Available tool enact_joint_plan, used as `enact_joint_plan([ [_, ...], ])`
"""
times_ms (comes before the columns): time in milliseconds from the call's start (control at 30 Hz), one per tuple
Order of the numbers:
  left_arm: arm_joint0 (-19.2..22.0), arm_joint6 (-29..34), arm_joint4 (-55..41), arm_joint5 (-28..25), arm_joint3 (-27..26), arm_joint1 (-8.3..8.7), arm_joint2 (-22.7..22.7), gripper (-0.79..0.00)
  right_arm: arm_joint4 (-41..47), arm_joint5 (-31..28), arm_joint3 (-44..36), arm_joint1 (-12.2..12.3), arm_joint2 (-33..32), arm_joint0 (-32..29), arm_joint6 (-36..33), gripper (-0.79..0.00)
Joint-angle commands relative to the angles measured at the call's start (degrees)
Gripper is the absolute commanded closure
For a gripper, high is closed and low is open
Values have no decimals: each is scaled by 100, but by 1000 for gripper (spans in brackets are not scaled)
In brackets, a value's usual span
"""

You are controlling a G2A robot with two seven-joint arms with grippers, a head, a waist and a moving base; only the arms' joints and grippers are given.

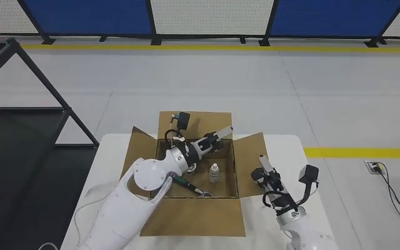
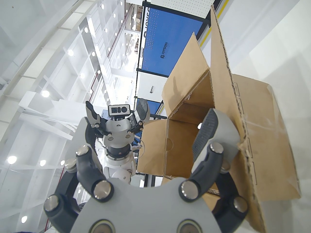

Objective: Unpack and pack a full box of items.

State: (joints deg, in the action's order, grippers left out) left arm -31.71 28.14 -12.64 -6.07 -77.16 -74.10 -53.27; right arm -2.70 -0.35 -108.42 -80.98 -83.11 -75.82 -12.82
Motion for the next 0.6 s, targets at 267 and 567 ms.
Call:
enact_joint_plan([
  [267,-9,-107,35,-26,-17,1,-30,-785,-11,23,22,1,0,-2,7,-785],
  [567,-954,-1283,449,-2,-1027,106,-685,-785,272,411,652,-2,16,381,9,-785],
])
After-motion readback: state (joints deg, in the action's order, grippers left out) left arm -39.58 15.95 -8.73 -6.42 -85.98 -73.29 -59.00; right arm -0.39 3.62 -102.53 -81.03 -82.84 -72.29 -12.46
